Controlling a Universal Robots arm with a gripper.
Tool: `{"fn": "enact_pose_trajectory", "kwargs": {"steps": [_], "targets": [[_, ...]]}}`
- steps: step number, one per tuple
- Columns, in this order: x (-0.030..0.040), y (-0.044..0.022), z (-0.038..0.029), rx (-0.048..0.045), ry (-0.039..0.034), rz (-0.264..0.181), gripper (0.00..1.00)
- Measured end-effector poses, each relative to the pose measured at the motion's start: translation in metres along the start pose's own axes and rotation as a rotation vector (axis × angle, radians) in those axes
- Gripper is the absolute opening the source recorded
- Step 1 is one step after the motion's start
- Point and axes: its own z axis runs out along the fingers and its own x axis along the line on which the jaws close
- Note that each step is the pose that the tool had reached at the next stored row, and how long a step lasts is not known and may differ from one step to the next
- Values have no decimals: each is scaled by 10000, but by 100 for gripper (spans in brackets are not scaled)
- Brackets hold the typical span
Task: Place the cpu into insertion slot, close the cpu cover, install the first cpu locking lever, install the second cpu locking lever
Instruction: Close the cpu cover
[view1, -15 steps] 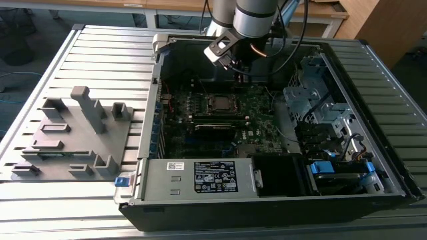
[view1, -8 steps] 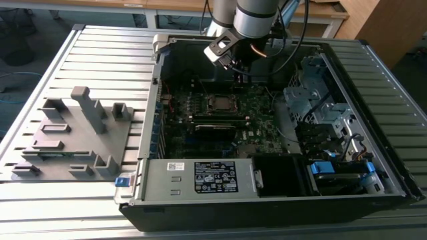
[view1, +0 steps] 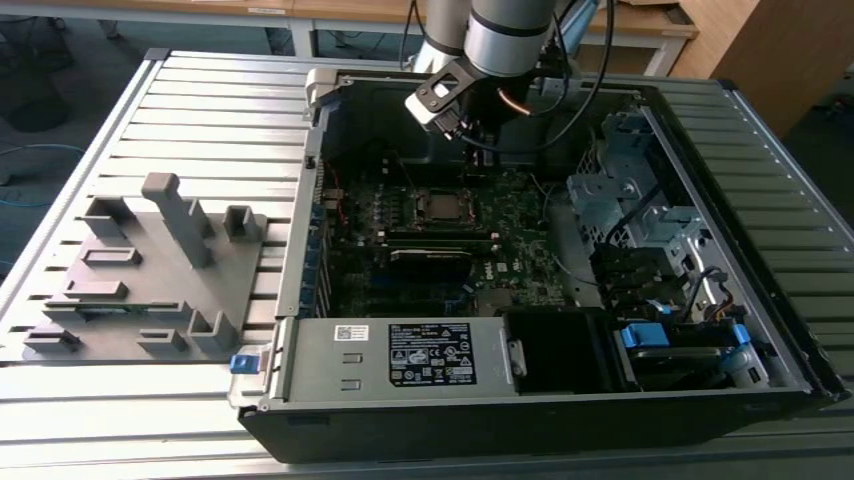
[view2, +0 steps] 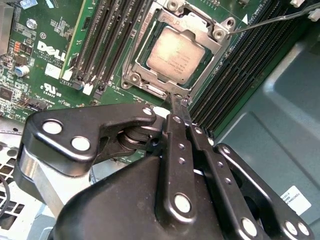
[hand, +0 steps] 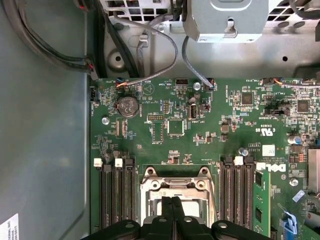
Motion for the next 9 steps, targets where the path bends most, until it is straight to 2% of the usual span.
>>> {"fn": "enact_pose_trajectory", "kwargs": {"steps": [9], "targets": [[-1,-16,11,-1,0,1,10]]}}
